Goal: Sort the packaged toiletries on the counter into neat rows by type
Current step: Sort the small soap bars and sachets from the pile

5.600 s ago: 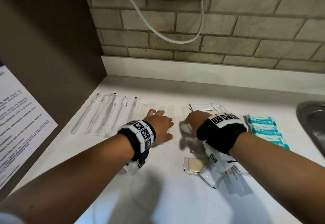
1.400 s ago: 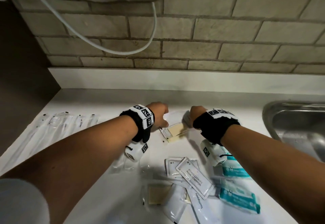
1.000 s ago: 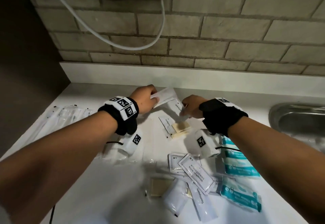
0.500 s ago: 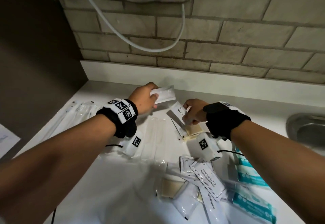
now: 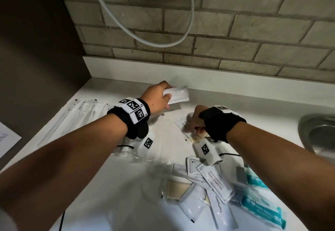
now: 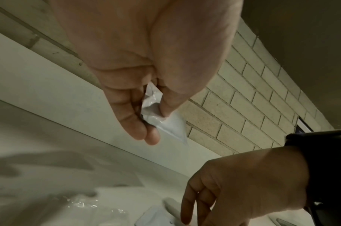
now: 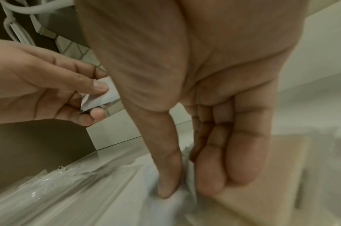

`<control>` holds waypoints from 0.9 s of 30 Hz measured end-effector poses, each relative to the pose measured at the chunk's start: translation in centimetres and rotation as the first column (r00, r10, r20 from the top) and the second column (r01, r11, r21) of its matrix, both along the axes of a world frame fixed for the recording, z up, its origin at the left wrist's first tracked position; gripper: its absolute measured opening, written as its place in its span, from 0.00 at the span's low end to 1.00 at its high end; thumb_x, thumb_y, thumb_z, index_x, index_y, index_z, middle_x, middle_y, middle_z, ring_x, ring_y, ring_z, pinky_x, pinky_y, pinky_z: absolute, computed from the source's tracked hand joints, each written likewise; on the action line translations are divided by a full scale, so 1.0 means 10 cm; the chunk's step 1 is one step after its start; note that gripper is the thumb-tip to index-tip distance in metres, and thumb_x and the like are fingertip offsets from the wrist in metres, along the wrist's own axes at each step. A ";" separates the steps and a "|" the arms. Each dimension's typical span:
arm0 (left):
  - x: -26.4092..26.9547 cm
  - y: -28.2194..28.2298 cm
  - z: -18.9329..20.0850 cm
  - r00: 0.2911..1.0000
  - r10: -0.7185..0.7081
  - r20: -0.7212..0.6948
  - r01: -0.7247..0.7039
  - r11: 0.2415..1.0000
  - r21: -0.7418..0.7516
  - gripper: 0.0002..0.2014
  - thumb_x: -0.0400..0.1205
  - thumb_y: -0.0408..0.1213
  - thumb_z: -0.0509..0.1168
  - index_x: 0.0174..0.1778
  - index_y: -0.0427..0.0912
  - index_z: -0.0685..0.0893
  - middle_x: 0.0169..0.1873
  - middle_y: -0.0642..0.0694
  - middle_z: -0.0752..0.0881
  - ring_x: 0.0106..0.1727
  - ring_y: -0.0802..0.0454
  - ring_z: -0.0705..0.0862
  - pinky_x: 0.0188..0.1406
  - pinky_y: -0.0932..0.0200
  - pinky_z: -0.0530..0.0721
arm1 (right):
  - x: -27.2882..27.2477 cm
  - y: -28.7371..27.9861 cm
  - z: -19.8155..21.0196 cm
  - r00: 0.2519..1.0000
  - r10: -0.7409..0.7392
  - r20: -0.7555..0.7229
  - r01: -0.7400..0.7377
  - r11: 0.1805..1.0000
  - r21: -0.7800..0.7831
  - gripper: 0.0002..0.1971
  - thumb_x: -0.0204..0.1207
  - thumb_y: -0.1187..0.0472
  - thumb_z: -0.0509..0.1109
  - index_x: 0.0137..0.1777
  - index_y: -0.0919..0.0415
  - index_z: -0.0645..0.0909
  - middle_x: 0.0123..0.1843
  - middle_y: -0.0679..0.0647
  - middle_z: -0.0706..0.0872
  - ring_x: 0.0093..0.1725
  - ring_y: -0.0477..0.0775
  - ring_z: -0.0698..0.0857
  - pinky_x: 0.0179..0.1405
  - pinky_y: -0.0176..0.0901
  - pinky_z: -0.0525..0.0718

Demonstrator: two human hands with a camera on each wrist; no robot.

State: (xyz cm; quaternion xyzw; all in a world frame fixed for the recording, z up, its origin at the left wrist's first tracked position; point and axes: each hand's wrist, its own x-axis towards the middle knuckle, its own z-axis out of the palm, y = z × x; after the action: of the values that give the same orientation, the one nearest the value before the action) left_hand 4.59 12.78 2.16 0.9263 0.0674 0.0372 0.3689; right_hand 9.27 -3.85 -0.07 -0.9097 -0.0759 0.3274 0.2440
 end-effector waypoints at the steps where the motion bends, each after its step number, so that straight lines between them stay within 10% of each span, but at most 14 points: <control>1: -0.01 0.00 -0.01 1.000 0.002 -0.001 -0.002 1.000 -0.002 0.11 0.86 0.33 0.59 0.64 0.38 0.77 0.56 0.38 0.83 0.39 0.42 0.91 0.44 0.50 0.90 | 0.00 0.01 0.00 1.000 0.006 0.007 -0.006 1.000 -0.016 0.16 0.71 0.70 0.76 0.24 0.68 0.78 0.17 0.58 0.81 0.14 0.51 0.80 0.22 0.36 0.81; 11: -0.07 -0.02 -0.03 1.000 0.008 0.004 -0.009 1.000 0.014 0.11 0.86 0.34 0.60 0.63 0.39 0.77 0.56 0.36 0.85 0.40 0.40 0.91 0.46 0.46 0.89 | -0.04 0.13 -0.02 0.992 0.102 0.071 -0.095 0.991 -0.090 0.09 0.68 0.68 0.75 0.29 0.64 0.80 0.23 0.54 0.78 0.16 0.49 0.78 0.10 0.22 0.66; 21: -0.30 -0.01 0.04 0.999 0.025 0.045 -0.021 0.995 -0.099 0.09 0.86 0.33 0.60 0.61 0.43 0.77 0.55 0.38 0.84 0.41 0.43 0.92 0.47 0.41 0.90 | 0.00 0.05 0.07 0.943 0.178 0.281 -0.132 0.975 -0.176 0.05 0.68 0.63 0.78 0.40 0.62 0.85 0.41 0.58 0.85 0.48 0.60 0.88 0.45 0.45 0.83; 24: -0.45 -0.02 0.03 0.999 0.022 0.042 -0.017 0.994 -0.105 0.09 0.86 0.33 0.60 0.61 0.41 0.77 0.56 0.38 0.85 0.42 0.41 0.92 0.48 0.41 0.90 | -0.13 -0.13 0.19 0.926 0.217 0.309 -0.170 0.971 -0.170 0.07 0.73 0.62 0.75 0.46 0.66 0.86 0.41 0.56 0.82 0.41 0.56 0.82 0.39 0.40 0.76; 27: -0.62 -0.05 0.05 0.999 0.013 0.039 -0.008 0.991 -0.131 0.09 0.86 0.33 0.60 0.61 0.41 0.77 0.55 0.38 0.84 0.42 0.39 0.92 0.49 0.40 0.89 | -0.40 -0.33 0.30 0.929 0.262 0.262 -0.234 0.963 -0.134 0.15 0.72 0.62 0.76 0.32 0.58 0.72 0.31 0.51 0.77 0.29 0.50 0.74 0.26 0.37 0.70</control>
State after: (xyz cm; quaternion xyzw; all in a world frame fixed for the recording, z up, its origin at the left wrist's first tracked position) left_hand -1.63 12.29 2.61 0.8987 0.0672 0.0532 0.4301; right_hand 5.23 -7.16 2.98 -0.9407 -0.2071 0.2282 0.1417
